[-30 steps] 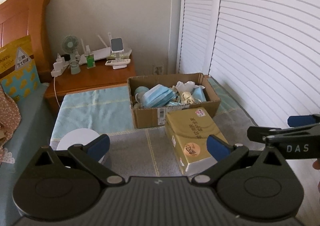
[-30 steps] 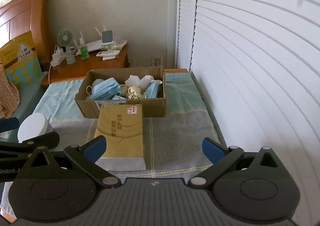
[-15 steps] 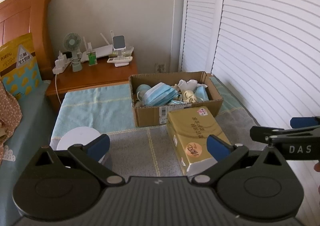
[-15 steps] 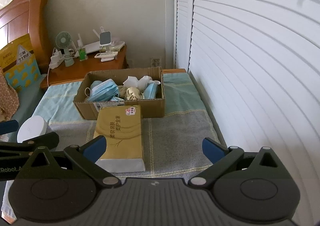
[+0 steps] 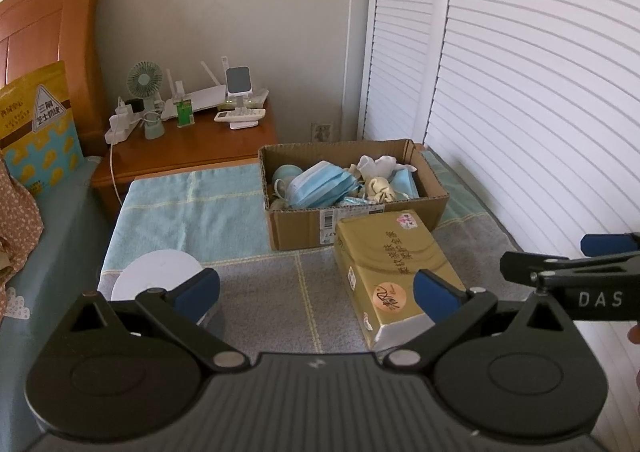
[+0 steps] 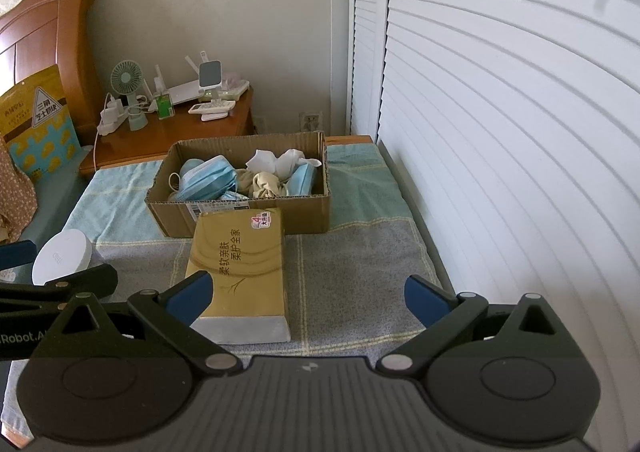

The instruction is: Organize soft objects

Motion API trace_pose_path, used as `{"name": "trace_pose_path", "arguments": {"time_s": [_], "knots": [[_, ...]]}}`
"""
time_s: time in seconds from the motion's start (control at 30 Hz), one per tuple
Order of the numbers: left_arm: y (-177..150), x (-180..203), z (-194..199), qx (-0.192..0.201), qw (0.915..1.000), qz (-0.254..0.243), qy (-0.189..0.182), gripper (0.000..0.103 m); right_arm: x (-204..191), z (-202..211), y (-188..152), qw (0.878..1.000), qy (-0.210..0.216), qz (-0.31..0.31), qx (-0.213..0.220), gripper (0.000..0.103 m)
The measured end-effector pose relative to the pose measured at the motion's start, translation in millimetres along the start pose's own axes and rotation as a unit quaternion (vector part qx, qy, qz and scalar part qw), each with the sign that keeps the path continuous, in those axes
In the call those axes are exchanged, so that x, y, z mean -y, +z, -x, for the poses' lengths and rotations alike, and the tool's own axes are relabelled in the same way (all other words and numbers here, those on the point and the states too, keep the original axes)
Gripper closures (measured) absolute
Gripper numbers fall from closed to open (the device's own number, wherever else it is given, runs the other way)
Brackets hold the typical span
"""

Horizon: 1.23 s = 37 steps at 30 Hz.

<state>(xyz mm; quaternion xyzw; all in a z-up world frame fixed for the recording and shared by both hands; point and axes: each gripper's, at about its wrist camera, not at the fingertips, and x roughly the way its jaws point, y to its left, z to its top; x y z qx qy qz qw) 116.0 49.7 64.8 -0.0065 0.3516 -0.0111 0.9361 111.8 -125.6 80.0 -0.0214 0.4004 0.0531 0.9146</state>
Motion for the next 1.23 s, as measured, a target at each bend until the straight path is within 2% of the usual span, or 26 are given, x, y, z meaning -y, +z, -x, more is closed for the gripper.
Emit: {"name": "trace_pose_path", "arguments": {"time_s": [1.23], "knots": [[0.0, 2.9, -4.4, -0.005, 1.0000, 0.000, -0.003, 0.001, 1.5, -2.3, 1.1, 1.000, -0.005, -0.001, -0.004, 0.000]]}}
